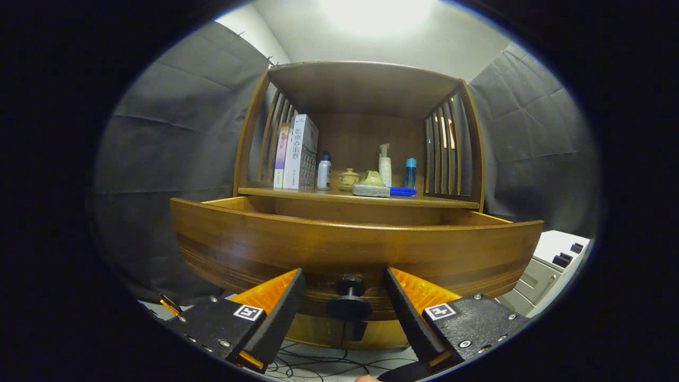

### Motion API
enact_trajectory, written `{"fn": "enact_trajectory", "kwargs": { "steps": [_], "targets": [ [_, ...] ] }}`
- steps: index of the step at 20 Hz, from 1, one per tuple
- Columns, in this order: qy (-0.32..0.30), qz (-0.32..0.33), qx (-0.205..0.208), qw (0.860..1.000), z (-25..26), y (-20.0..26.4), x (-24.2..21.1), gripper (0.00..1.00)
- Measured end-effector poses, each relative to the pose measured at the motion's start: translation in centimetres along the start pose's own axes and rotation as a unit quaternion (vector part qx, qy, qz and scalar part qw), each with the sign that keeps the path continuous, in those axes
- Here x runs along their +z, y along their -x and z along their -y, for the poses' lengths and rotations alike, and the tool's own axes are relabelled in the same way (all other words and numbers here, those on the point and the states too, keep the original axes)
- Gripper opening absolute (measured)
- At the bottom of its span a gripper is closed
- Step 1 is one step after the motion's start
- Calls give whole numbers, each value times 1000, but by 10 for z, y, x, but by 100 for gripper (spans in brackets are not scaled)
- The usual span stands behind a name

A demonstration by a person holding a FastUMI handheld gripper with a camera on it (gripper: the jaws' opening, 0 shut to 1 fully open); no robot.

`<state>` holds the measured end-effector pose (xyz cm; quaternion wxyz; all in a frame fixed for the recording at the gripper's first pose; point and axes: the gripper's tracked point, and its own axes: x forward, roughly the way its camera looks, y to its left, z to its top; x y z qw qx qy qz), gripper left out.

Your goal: Pull open the drawer, take out the items inside it, and place them on the countertop above the cabinet.

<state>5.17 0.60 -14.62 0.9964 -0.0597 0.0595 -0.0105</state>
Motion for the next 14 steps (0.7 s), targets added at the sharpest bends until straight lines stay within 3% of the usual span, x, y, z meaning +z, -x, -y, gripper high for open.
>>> {"fn": "enact_trajectory", "kwargs": {
  "steps": [5, 14],
  "targets": [
    [-1, -4, -22, 1000, 7, -10, 1, 95],
    [-17, -16, -20, 1000, 5, -40, 8, 96]
  ]
}}
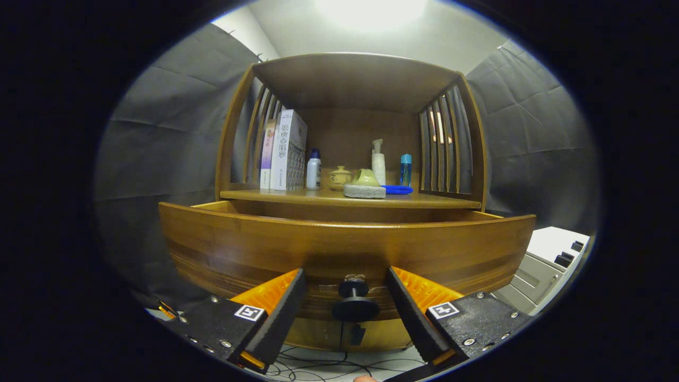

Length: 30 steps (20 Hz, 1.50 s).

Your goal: Pull open the drawer, take out the items inside it, and place them on the countertop above the cabinet.

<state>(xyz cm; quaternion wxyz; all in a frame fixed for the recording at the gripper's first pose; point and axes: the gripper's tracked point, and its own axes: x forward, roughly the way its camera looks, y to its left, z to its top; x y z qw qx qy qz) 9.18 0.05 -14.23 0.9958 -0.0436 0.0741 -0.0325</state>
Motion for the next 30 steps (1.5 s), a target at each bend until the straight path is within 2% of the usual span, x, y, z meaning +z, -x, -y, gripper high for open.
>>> {"fn": "enact_trajectory", "kwargs": {
  "steps": [30],
  "targets": [
    [14, -30, -7, 999, 1, -98, 8, 95]
  ]
}}
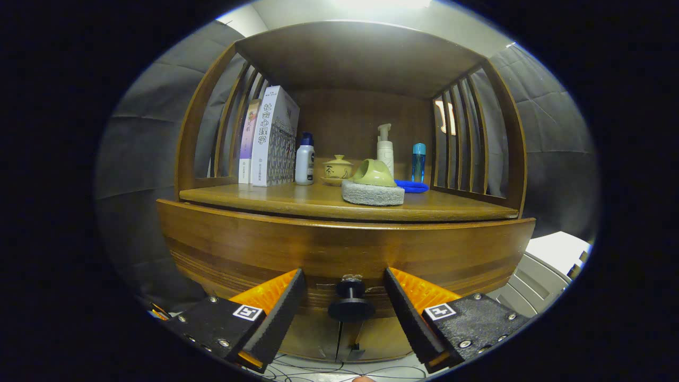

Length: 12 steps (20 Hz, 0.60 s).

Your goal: Pull open the drawer, take out the items inside it, and place them on the countertop above the cabinet.

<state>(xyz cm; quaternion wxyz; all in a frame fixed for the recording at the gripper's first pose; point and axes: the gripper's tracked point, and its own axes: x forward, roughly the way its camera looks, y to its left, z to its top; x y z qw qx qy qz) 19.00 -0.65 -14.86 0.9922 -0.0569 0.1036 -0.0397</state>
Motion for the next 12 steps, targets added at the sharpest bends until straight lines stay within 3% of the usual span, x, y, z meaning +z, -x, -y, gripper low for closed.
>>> {"fn": "enact_trajectory", "kwargs": {
  "steps": [12],
  "targets": [
    [-20, -3, -6, 1000, -3, -26, 6, 95]
  ]
}}
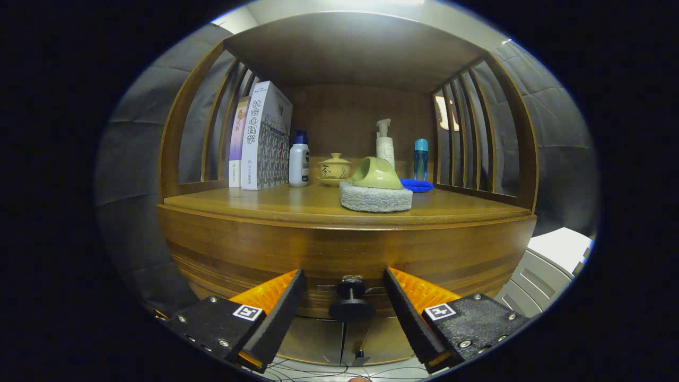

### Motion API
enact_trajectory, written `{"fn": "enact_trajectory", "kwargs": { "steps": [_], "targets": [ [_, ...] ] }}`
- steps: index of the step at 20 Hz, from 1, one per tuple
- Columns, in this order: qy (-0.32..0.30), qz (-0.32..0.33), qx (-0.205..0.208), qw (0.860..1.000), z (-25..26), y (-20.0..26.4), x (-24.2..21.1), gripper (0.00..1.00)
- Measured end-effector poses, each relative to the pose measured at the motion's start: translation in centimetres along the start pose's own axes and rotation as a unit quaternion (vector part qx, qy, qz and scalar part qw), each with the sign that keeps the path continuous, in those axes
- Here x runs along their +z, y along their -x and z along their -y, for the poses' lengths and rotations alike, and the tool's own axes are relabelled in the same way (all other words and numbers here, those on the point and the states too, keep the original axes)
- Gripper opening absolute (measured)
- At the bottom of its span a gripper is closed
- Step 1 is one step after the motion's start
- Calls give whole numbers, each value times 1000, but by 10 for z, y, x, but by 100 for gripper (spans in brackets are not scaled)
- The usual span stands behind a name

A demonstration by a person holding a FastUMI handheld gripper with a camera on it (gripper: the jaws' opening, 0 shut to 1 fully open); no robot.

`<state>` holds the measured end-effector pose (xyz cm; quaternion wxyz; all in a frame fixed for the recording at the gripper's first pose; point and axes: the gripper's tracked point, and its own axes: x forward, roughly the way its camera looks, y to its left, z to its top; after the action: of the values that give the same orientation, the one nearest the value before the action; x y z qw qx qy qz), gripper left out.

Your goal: Pull open the drawer, take out the items inside it, and place them on the countertop above the cabinet.

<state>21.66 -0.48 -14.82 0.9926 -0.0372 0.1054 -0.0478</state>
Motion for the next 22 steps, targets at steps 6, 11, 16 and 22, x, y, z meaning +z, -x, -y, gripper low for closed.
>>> {"fn": "enact_trajectory", "kwargs": {
  "steps": [6, 11, 16, 22],
  "targets": [
    [-10, -4, 24, 1000, 4, 12, 7, 95],
    [-1, 20, 25, 999, 16, 57, 34, 95],
    [1, 54, 38, 998, 18, 109, 69, 95],
    [-15, 80, 46, 996, 34, 169, 109, 95]
  ]
}}
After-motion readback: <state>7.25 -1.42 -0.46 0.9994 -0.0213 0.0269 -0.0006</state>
